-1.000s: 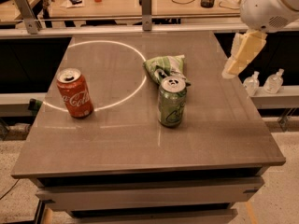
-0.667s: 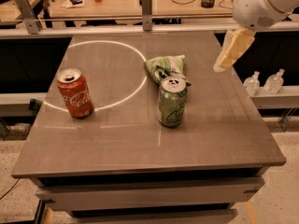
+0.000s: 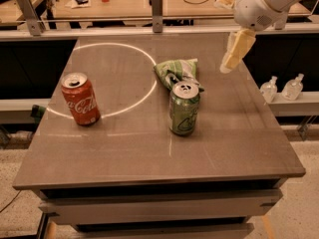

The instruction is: Pick green jalapeno chip bag

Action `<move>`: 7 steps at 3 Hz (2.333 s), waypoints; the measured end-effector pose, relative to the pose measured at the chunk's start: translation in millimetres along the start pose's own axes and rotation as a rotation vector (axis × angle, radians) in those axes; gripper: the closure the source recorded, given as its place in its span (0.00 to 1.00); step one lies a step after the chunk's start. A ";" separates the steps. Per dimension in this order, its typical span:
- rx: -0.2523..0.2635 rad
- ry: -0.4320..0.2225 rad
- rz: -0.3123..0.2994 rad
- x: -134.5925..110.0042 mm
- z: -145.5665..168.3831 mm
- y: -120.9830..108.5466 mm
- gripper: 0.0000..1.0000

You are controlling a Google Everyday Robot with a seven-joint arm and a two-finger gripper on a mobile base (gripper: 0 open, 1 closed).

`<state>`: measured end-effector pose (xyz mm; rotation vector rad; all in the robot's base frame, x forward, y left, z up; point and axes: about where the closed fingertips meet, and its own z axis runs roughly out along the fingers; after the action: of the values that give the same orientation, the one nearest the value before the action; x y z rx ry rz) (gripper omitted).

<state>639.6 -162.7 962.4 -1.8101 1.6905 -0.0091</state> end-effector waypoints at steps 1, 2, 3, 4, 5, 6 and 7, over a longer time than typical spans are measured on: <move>-0.141 -0.043 -0.038 0.0 21.1 12.1 0.00; -0.139 -0.044 -0.038 -0.3 22.0 11.4 0.00; -0.224 -0.085 -0.050 -5.0 47.2 28.4 0.00; -0.329 -0.154 -0.056 -11.1 76.9 47.1 0.00; -0.411 -0.231 -0.089 -22.4 103.0 55.9 0.00; -0.467 -0.302 -0.128 -38.3 122.5 57.6 0.00; -0.498 -0.346 -0.130 -47.2 136.2 62.0 0.15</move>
Offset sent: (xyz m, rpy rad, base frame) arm 0.0019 0.0084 -0.0165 0.0026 0.0741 0.0807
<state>634.6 -56.8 846.5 -2.1223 1.4025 0.6846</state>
